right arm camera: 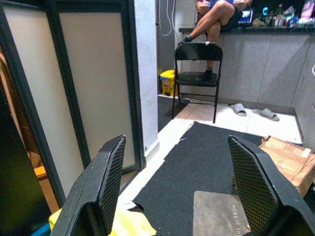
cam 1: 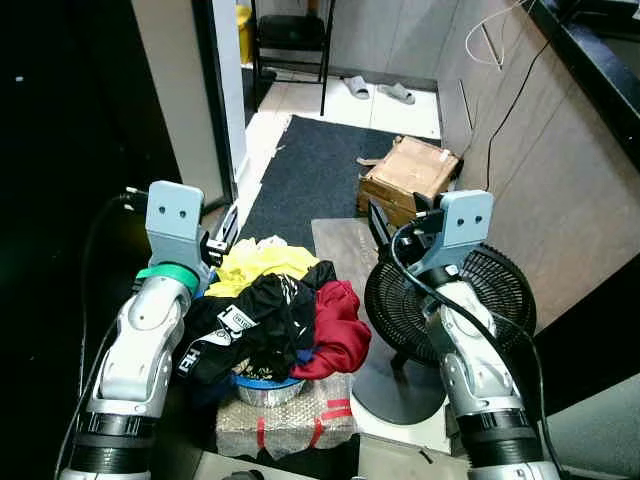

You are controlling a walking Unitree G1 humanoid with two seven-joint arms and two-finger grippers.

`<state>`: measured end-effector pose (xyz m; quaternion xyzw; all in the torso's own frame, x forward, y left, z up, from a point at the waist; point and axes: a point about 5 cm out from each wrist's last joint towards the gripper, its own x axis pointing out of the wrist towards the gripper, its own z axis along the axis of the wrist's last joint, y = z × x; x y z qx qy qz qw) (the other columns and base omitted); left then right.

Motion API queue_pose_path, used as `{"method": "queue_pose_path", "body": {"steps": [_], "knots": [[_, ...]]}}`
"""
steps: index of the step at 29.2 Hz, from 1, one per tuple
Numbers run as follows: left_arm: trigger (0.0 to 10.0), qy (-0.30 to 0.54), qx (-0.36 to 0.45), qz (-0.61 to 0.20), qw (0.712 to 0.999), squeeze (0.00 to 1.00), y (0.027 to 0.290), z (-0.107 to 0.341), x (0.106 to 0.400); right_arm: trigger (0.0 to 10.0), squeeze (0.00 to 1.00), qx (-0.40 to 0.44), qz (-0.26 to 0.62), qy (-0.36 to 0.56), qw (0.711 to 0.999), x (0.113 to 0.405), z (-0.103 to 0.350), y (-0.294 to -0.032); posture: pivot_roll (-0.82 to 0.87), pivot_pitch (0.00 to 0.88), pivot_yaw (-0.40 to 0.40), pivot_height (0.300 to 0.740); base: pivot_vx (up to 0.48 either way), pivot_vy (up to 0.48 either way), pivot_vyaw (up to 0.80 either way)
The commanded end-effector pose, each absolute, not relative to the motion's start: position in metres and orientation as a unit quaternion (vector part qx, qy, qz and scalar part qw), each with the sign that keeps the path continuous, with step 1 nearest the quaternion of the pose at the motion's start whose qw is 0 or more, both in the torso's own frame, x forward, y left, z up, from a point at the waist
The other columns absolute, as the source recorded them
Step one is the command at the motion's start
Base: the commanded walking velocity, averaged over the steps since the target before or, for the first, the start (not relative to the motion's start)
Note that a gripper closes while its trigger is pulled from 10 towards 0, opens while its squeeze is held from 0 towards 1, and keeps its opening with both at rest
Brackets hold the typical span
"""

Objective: Clothes washing

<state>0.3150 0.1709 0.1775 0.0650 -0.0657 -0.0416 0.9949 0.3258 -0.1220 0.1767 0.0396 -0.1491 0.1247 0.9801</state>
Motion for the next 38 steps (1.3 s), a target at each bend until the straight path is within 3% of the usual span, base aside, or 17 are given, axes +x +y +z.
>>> {"method": "queue_pose_path", "body": {"steps": [1, 14, 21, 32, 38], "knots": [[10.0, -0.051, 0.07, -0.048, 0.995, 0.0, 0.169, 0.171, 0.315, 10.0, 0.0, 0.032, 0.126, -0.143, 0.981, 0.327, 0.173, -0.121, 0.02, 0.043, -0.011, 0.74, 0.0, 0.0, 0.0], [10.0, -0.046, 0.069, -0.034, 0.996, 0.0, 0.18, 0.173, 0.318, 10.0, 0.0, 0.02, 0.117, -0.143, 0.983, 0.337, 0.177, -0.126, 0.02, 0.118, -0.003, 0.74, 0.0, 0.0, 0.0], [10.0, -0.012, 0.071, -0.01, 0.997, 0.0, 0.194, 0.155, 0.321, 10.0, 0.0, 0.008, 0.084, -0.098, 0.992, 0.339, 0.155, -0.144, 0.01, 0.157, -0.001, 0.74, 0.0, 0.0, 0.0], [10.0, 0.019, 0.063, -0.005, 0.998, 0.0, 0.201, 0.145, 0.315, 10.0, 0.0, -0.013, 0.072, -0.074, 0.995, 0.336, 0.142, -0.154, 0.01, 0.294, 0.021, 0.74, 0.0, 0.0, 0.0], [10.0, 0.001, 0.051, -0.016, 0.999, 0.0, 0.199, 0.164, 0.311, 10.0, 0.0, -0.059, 0.058, -0.062, 0.995, 0.341, 0.142, -0.165, 0.03, 0.373, 0.034, 0.74, 0.0, 0.0, 0.0]]}}
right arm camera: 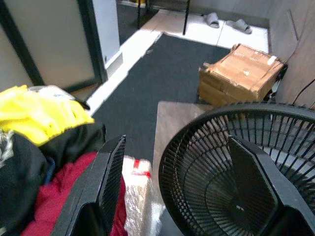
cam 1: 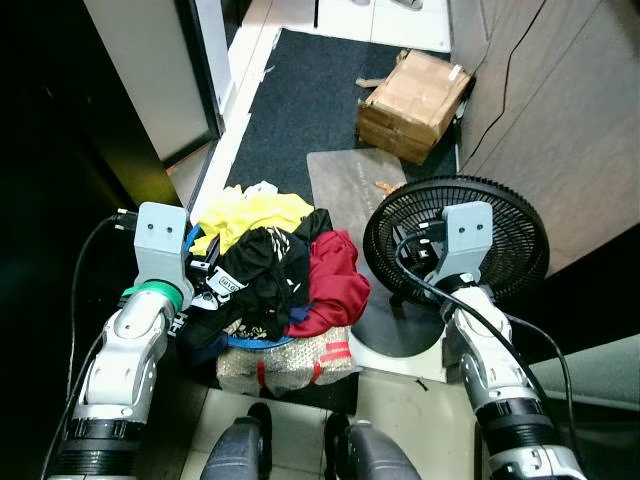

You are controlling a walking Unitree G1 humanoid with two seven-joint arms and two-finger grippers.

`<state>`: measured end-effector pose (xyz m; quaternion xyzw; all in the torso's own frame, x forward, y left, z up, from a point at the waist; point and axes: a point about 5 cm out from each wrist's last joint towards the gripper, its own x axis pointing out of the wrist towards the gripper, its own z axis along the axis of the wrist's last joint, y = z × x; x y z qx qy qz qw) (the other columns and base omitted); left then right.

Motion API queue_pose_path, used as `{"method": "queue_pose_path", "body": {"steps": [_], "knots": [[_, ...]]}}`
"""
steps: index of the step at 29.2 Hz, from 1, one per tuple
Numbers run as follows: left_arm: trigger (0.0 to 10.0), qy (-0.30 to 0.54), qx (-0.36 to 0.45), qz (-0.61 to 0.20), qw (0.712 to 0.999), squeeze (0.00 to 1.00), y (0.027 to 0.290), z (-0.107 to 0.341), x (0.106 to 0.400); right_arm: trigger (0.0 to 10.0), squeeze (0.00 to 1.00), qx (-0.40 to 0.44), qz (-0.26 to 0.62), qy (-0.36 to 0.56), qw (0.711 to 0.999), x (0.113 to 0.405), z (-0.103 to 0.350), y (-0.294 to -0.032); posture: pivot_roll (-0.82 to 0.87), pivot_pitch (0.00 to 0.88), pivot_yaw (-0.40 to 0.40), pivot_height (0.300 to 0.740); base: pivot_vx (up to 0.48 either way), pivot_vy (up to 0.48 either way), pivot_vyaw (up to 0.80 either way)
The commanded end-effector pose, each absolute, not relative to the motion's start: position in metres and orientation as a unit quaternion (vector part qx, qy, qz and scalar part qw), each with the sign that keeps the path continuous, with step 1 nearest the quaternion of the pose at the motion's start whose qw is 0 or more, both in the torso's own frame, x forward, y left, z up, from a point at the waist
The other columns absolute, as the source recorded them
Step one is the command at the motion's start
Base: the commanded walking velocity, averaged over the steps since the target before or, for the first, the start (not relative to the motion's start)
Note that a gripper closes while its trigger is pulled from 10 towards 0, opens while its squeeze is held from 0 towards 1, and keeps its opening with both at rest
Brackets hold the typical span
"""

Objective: Clothes washing

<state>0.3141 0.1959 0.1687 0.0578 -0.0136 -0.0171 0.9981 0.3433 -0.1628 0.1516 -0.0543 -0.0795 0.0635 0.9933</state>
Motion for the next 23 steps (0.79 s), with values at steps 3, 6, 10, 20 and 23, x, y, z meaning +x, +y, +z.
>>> {"method": "queue_pose_path", "body": {"steps": [3, 6, 10, 20, 23], "knots": [[10.0, -0.018, 0.044, -0.025, 0.999, 0.0, 0.197, 0.178, 0.309, 10.0, 0.0, -0.082, 0.049, -0.033, 0.995, 0.344, 0.133, -0.174, 0.04, 0.387, 0.035, 0.74, 0.0, 0.0, 0.0], [10.0, -0.037, 0.038, -0.035, 0.998, 0.0, 0.194, 0.194, 0.305, 10.0, 0.0, -0.067, 0.048, 0.008, 0.997, 0.344, 0.12, -0.18, 0.06, 0.409, 0.039, 0.74, 0.0, 0.0, 0.0], [10.0, -0.046, 0.037, -0.042, 0.997, 0.0, 0.192, 0.202, 0.301, 10.0, 0.0, -0.048, 0.055, 0.036, 0.997, 0.342, 0.11, -0.181, 0.06, 0.411, 0.04, 0.74, 0.0, 0.0, 0.0], [10.0, -0.027, 0.048, -0.058, 0.997, 0.0, 0.187, 0.192, 0.316, 10.0, 0.0, -0.039, 0.073, -0.036, 0.996, 0.356, 0.141, -0.164, 0.04, 0.379, 0.039, 0.74, 0.0, 0.0, 0.0], [10.0, -0.014, 0.057, -0.061, 0.996, 0.0, 0.186, 0.186, 0.322, 10.0, 0.0, -0.039, 0.072, -0.043, 0.996, 0.359, 0.146, -0.165, 0.03, 0.368, 0.032, 0.74, 0.0, 0.0, 0.0]]}}
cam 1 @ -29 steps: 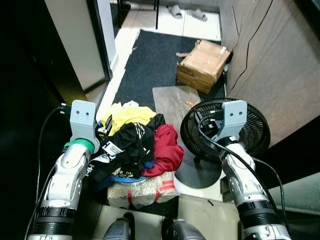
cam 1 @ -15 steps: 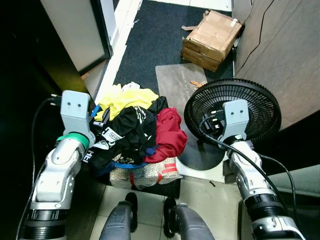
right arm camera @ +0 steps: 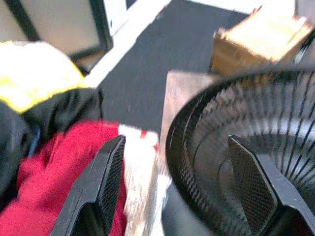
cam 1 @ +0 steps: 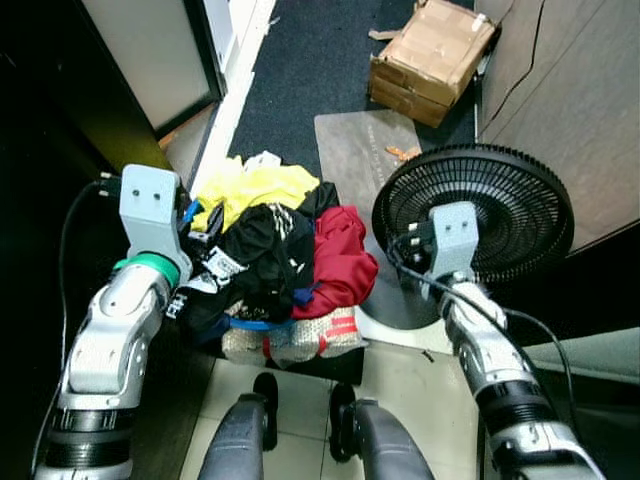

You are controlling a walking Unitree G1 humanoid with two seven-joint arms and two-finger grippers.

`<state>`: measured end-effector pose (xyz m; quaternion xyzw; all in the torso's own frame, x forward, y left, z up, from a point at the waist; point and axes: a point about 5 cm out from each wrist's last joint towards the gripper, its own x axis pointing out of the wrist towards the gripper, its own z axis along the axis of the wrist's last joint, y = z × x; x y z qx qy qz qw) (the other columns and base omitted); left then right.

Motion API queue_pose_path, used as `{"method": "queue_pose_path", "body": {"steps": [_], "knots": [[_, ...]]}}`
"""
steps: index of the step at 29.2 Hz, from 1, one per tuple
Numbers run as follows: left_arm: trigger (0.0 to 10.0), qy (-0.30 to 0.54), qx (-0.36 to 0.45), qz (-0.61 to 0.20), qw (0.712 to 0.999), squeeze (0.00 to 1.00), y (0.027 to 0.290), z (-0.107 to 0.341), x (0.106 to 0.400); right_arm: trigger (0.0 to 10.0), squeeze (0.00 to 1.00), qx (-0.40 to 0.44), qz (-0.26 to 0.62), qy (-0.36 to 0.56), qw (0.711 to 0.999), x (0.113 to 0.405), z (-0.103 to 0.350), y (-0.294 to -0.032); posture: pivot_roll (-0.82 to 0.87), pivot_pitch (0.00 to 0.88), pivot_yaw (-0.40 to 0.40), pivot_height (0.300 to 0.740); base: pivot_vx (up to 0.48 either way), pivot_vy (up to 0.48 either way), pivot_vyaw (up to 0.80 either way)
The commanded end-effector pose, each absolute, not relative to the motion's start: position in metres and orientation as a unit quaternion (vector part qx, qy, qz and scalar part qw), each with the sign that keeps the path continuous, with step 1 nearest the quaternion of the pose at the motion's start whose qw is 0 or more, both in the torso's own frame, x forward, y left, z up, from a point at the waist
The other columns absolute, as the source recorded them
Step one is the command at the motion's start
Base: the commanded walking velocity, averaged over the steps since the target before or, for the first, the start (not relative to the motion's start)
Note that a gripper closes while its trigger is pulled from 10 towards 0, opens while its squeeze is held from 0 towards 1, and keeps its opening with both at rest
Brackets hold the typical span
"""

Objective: Clothes washing

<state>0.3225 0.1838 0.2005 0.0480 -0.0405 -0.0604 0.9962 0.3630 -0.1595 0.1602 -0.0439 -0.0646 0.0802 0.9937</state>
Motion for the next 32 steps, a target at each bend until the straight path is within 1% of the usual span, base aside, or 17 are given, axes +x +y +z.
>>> {"method": "queue_pose_path", "body": {"steps": [1, 3, 6, 7, 8, 11, 19, 22, 23, 25, 26, 27, 28, 29, 30, 32], "knots": [[10.0, 0.003, 0.069, -0.061, 0.996, 0.0, 0.185, 0.176, 0.329, 10.0, 0.0, -0.039, 0.072, -0.048, 0.996, 0.361, 0.149, -0.165, 0.01, 0.356, 0.032, 0.74, 0.0, 0.0, 0.0], [10.0, 0.032, 0.084, -0.07, 0.993, 0.0, 0.18, 0.16, 0.339, 10.0, 0.0, -0.039, 0.071, -0.053, 0.995, 0.361, 0.153, -0.166, 0.0, 0.345, 0.029, 0.74, 0.0, 0.0, 0.0], [10.0, 0.032, 0.084, -0.07, 0.993, 0.0, 0.18, 0.16, 0.339, 10.0, 0.0, -0.039, 0.071, -0.053, 0.995, 0.361, 0.153, -0.166, 0.0, 0.345, 0.029, 0.74, 0.0, 0.0, 0.0], [10.0, 0.049, 0.085, -0.079, 0.992, 0.0, 0.175, 0.152, 0.345, 10.0, 0.0, -0.04, 0.069, -0.054, 0.995, 0.361, 0.153, -0.169, -0.01, 0.339, 0.029, 0.74, 0.0, 0.0, 0.0], [10.0, 0.049, 0.085, -0.079, 0.992, 0.0, 0.175, 0.152, 0.345, 10.0, 0.0, -0.04, 0.069, -0.054, 0.995, 0.361, 0.153, -0.169, -0.01, 0.339, 0.029, 0.74, 0.0, 0.0, 0.0], [10.0, 0.101, 0.078, -0.116, 0.985, 0.0, 0.156, 0.13, 0.354, 10.0, 0.0, -0.043, 0.06, -0.053, 0.996, 0.357, 0.151, -0.175, -0.02, 0.334, 0.031, 0.74, 0.0, 0.0, 0.0], [10.0, 0.117, 0.089, -0.123, 0.981, 0.0, 0.152, 0.122, 0.358, 10.0, 0.0, -0.045, 0.054, -0.053, 0.996, 0.356, 0.15, -0.179, -0.03, 0.343, 0.032, 0.74, 0.0, 0.0, 0.0], [10.0, 0.126, 0.087, -0.137, 0.979, 0.0, 0.148, 0.118, 0.36, 10.0, 0.0, -0.044, 0.051, -0.054, 0.996, 0.355, 0.15, -0.18, -0.03, 0.351, 0.039, 0.74, 0.0, 0.0, 0.0], [6.8, 0.128, 0.083, -0.143, 0.978, 0.0, 0.147, 0.118, 0.361, 10.0, 0.0, -0.044, 0.05, -0.054, 0.996, 0.355, 0.149, -0.18, -0.03, 0.352, 0.04, 0.74, 0.0, 0.0, 0.0], [6.8, 0.128, 0.083, -0.143, 0.978, 0.0, 0.147, 0.118, 0.361, 10.0, 0.0, -0.044, 0.05, -0.054, 0.996, 0.355, 0.149, -0.18, -0.03, 0.352, 0.04, 0.74, 0.0, 0.0, 0.0], [2.4, 0.13, 0.081, -0.146, 0.977, 0.0, 0.146, 0.116, 0.363, 10.0, 0.0, -0.043, 0.048, -0.053, 0.996, 0.355, 0.149, -0.181, -0.03, 0.354, 0.039, 0.74, 0.0, 0.0, 0.0], [2.4, 0.132, 0.078, -0.143, 0.978, 0.0, 0.145, 0.115, 0.365, 10.0, 0.0, -0.043, 0.048, -0.052, 0.997, 0.355, 0.148, -0.181, -0.03, 0.356, 0.038, 0.74, 0.0, 0.0, 0.0], [0.7, 0.137, 0.076, -0.138, 0.978, 0.0, 0.146, 0.112, 0.368, 10.0, 0.0, -0.042, 0.047, -0.051, 0.997, 0.355, 0.148, -0.181, -0.03, 0.355, 0.036, 0.74, 0.0, 0.0, 0.0], [0.7, 0.137, 0.076, -0.138, 0.978, 0.0, 0.146, 0.112, 0.368, 10.0, 0.0, -0.042, 0.047, -0.051, 0.997, 0.355, 0.148, -0.181, -0.03, 0.355, 0.036, 0.74, 0.0, 0.0, 0.0], [0.0, 0.142, 0.075, -0.134, 0.978, 0.0, 0.146, 0.109, 0.37, 10.0, 0.0, -0.042, 0.048, -0.051, 0.997, 0.355, 0.148, -0.181, -0.03, 0.355, 0.036, 0.74, 0.0, 0.0, 0.0], [0.0, 0.152, 0.078, -0.128, 0.977, 0.0, 0.147, 0.102, 0.37, 10.0, 0.0, -0.041, 0.048, -0.051, 0.997, 0.356, 0.148, -0.18, -0.03, 0.348, 0.033, 0.74, 0.0, 0.0, 0.0]]}}
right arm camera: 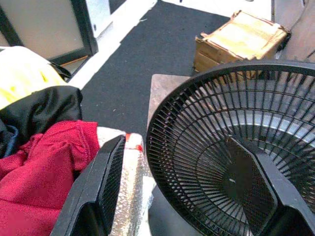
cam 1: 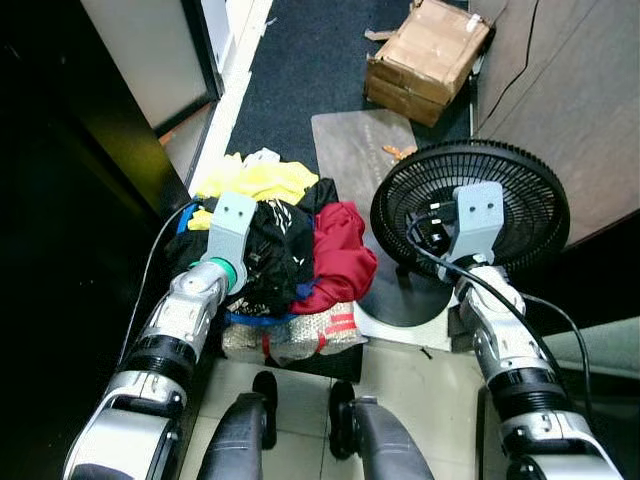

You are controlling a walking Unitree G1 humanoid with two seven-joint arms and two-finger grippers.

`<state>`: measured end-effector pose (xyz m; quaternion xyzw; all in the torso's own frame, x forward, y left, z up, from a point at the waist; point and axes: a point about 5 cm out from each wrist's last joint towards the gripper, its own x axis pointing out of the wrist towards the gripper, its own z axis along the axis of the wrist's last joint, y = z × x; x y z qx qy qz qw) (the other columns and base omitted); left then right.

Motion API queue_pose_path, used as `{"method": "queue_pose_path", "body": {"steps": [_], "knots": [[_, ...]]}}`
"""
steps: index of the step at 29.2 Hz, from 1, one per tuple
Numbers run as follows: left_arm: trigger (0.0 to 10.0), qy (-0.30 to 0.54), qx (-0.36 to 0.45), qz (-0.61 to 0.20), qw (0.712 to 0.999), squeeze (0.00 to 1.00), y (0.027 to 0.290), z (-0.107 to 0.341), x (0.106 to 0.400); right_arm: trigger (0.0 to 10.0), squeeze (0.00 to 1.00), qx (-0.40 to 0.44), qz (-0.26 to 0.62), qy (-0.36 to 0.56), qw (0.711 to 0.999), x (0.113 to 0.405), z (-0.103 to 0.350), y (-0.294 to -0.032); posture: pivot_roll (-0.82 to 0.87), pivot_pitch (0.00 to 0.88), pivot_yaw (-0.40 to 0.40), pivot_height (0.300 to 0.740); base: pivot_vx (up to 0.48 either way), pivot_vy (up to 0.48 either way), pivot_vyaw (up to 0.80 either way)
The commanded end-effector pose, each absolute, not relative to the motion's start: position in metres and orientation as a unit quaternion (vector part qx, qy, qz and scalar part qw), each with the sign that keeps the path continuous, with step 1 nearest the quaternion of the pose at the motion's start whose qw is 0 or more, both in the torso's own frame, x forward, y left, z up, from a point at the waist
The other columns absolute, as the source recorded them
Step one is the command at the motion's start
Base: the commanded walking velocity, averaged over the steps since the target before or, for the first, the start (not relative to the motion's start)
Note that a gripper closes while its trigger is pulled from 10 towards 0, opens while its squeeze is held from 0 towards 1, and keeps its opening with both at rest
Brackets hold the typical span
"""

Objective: Clothes washing

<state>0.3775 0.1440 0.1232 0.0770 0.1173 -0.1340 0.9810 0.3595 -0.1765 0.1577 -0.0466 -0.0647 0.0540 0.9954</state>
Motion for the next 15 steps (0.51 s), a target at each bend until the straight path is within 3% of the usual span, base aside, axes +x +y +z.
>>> {"method": "queue_pose_path", "body": {"steps": [1, 13, 15], "knots": [[0.0, 0.161, 0.08, -0.122, 0.976, 0.0, 0.148, 0.095, 0.369, 10.0, 0.0, -0.041, 0.048, -0.051, 0.997, 0.357, 0.149, -0.18, -0.03, 0.347, 0.032, 0.74, 0.0, 0.0, 0.0], [0.0, 0.194, 0.085, -0.091, 0.973, 0.0, 0.153, 0.07, 0.36, 10.0, 0.0, -0.042, 0.043, -0.062, 0.996, 0.363, 0.157, -0.183, -0.04, 0.29, 0.016, 0.74, 0.0, 0.0, 0.0], [0.0, 0.181, 0.088, -0.075, 0.977, 0.0, 0.165, 0.077, 0.364, 10.0, 0.0, -0.04, 0.041, -0.072, 0.996, 0.366, 0.164, -0.184, -0.04, 0.27, 0.015, 0.74, 0.0, 0.0, 0.0]]}}
